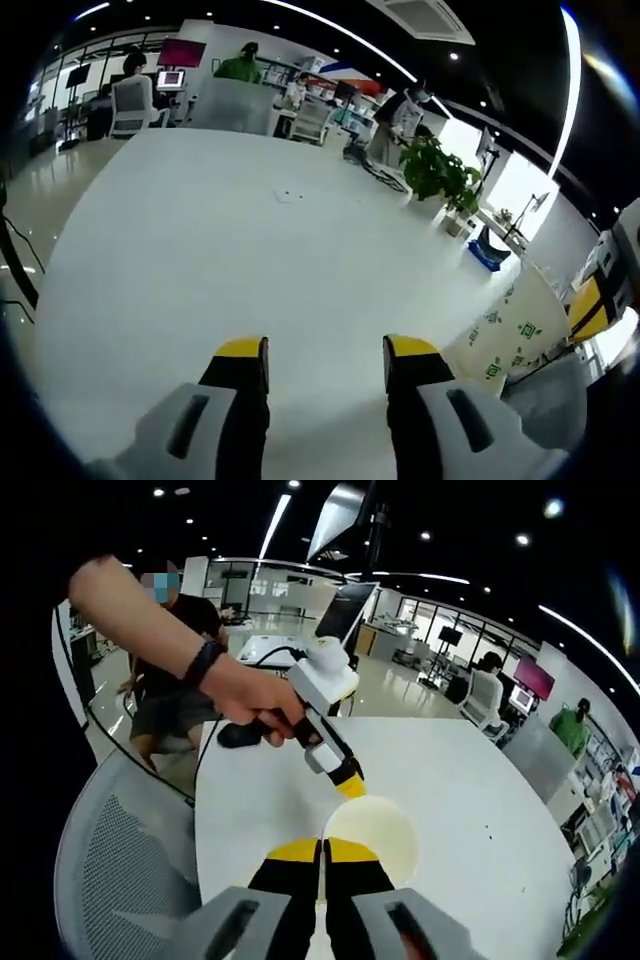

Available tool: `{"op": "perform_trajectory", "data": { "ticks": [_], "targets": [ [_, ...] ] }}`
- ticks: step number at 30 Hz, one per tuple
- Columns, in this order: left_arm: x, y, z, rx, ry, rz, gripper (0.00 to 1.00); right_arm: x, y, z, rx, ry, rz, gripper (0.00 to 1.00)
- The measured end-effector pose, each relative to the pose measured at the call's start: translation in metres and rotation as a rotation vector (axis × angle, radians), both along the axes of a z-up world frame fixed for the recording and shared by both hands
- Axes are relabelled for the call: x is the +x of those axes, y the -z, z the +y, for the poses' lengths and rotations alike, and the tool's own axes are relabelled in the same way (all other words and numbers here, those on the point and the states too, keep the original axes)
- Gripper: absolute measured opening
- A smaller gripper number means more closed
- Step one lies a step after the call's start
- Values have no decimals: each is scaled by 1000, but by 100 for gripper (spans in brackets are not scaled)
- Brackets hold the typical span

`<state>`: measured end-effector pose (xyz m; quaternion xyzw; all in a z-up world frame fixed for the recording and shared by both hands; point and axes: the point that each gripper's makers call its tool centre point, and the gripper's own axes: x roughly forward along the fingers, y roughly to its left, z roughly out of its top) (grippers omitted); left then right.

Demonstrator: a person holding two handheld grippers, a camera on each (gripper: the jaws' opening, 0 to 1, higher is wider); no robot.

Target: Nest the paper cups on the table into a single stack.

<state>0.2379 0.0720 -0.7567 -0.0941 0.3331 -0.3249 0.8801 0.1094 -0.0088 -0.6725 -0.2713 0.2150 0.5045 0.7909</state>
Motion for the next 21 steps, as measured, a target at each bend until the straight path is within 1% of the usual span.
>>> {"op": "perform_trajectory", "data": {
  "ticks": [2,5,6,10,13,17,21],
  "targets": [
    [1,1,-1,0,2,2,44,-1,2,-2,-4,-1,0,0],
    [2,2,-3,-1,3,3,44,-8,-1,-3,-6,-1,0,0],
    [1,2,-3,-1,4,4,44,-6,1,-3,-7,-1,0,0],
    [4,5,-4,3,8,5,44,-8,1,-5,-22,-8,-15,0],
    [6,6,-5,3,9,6,44,-8,0,-5,-19,-6,-14,0],
    [5,6,-6,4,12,7,44,-10,8,-5,-34,-6,-7,0],
    [3,6,-5,10,17,5,44,-12,17,-6,-79,-24,-19,0]
  ]
}}
